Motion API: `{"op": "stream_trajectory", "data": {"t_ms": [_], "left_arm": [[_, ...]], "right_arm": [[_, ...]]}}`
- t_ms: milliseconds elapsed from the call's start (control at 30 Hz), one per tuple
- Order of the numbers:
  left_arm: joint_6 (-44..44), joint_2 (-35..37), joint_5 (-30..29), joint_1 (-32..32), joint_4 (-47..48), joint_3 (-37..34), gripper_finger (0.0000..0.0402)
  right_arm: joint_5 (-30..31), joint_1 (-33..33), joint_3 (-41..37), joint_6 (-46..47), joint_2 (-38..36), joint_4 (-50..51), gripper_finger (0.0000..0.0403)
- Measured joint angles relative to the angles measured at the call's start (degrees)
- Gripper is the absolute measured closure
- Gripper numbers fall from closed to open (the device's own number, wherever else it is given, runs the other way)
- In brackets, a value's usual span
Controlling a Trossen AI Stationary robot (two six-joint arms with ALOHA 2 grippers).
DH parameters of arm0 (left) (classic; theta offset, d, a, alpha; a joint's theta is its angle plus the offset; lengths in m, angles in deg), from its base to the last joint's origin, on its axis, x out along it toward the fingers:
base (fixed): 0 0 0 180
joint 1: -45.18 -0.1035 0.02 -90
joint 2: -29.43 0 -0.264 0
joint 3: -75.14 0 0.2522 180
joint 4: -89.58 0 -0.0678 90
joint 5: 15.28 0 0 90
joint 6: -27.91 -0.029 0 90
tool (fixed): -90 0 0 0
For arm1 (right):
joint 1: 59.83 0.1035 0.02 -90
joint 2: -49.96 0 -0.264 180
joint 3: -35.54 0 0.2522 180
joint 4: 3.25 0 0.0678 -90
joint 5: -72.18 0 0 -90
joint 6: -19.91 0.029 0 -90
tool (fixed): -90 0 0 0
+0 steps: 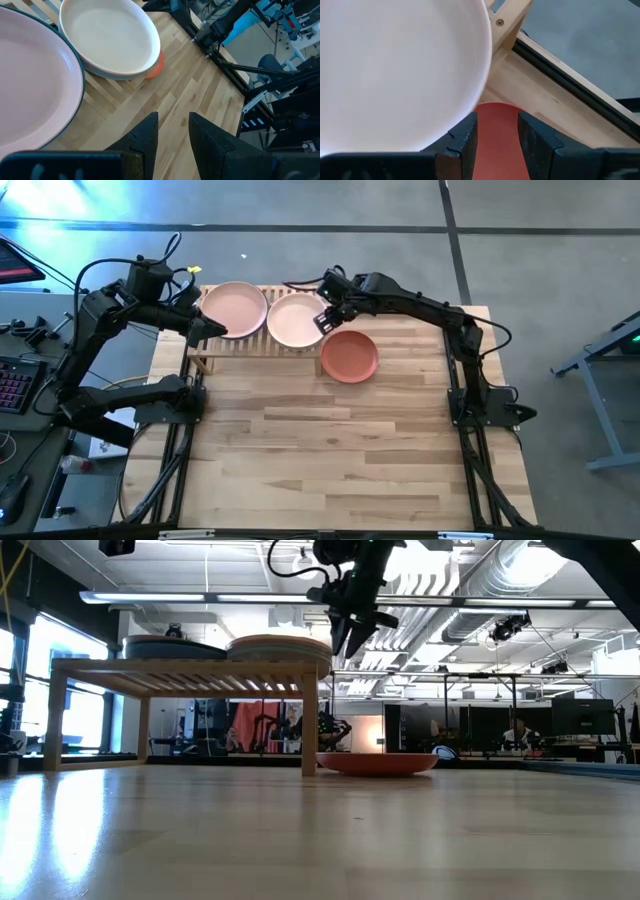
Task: Place and stack plates onto a shelf
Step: Adjust the plates on the shelf
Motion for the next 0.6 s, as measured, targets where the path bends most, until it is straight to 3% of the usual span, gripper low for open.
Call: {"op": "stream_trajectory", "data": {"t_ms": [600], "left_arm": [[0.0, 0.0, 0.0, 0.0, 0.0, 0.0, 0.0304]], "right_arm": [[-1.1, -0.3, 0.0, 0.5, 1.2, -0.8, 0.0284]]}}
